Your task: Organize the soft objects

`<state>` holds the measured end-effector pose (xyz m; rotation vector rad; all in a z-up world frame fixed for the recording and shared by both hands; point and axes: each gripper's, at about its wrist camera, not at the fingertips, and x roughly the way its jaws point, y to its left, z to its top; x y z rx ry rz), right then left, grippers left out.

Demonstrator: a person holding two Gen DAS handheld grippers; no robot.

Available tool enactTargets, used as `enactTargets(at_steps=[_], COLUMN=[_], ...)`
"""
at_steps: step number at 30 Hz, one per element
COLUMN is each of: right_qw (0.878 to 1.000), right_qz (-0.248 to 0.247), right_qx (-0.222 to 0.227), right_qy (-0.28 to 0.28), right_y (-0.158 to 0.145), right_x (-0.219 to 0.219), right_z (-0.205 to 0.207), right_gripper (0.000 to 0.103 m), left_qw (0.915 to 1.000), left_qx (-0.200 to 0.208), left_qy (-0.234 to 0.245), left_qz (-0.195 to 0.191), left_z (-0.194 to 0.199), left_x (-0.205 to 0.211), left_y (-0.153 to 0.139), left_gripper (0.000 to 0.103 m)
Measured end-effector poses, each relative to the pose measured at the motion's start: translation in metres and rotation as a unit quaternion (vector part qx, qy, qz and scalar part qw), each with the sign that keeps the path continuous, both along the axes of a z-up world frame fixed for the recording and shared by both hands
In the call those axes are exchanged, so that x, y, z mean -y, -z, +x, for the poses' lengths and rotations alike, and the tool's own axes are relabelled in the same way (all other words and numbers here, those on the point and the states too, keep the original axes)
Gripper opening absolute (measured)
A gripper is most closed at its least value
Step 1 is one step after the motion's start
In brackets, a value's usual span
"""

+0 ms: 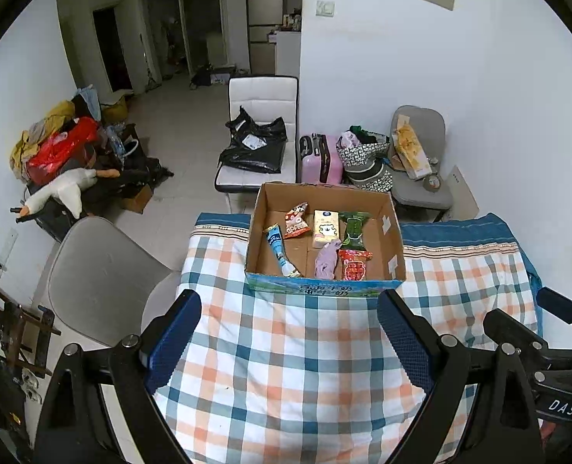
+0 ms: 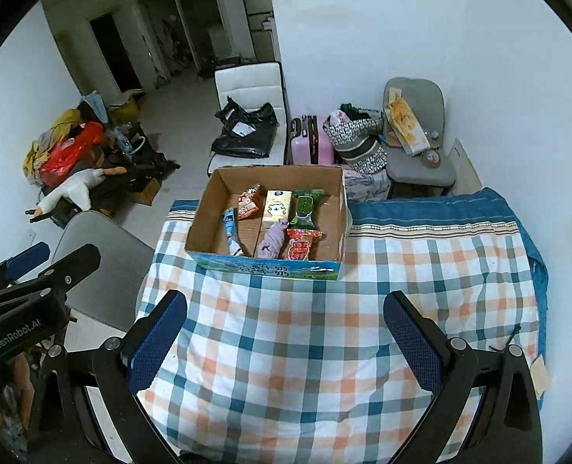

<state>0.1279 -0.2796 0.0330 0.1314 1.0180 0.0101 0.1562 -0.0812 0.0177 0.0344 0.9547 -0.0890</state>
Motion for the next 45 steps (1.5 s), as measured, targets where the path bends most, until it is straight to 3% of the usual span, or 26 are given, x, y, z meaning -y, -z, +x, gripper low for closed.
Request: enactTargets(at_steps=[15, 45], right_qw=[1.000, 0.999], right_qz=[-0.014, -0.024], right_qx=[0.026, 0.032], right_qy=[0.010, 0.021], right_y=[-0.033, -0.039], right_x=[0.007, 0.014], right_z=[-0.026, -0.012], right_gripper=[0.103, 0.103], left_qw=[0.9991, 0.9983], left_qx=[0.038, 0.048], left_qy=[-0.016, -0.032], left_qz=[0.008, 0.006], left_z=[-0.031, -0.027], left_x=[-0.002, 0.004], left_y=[-0.027, -0.020], left_gripper=[0.093, 0.093])
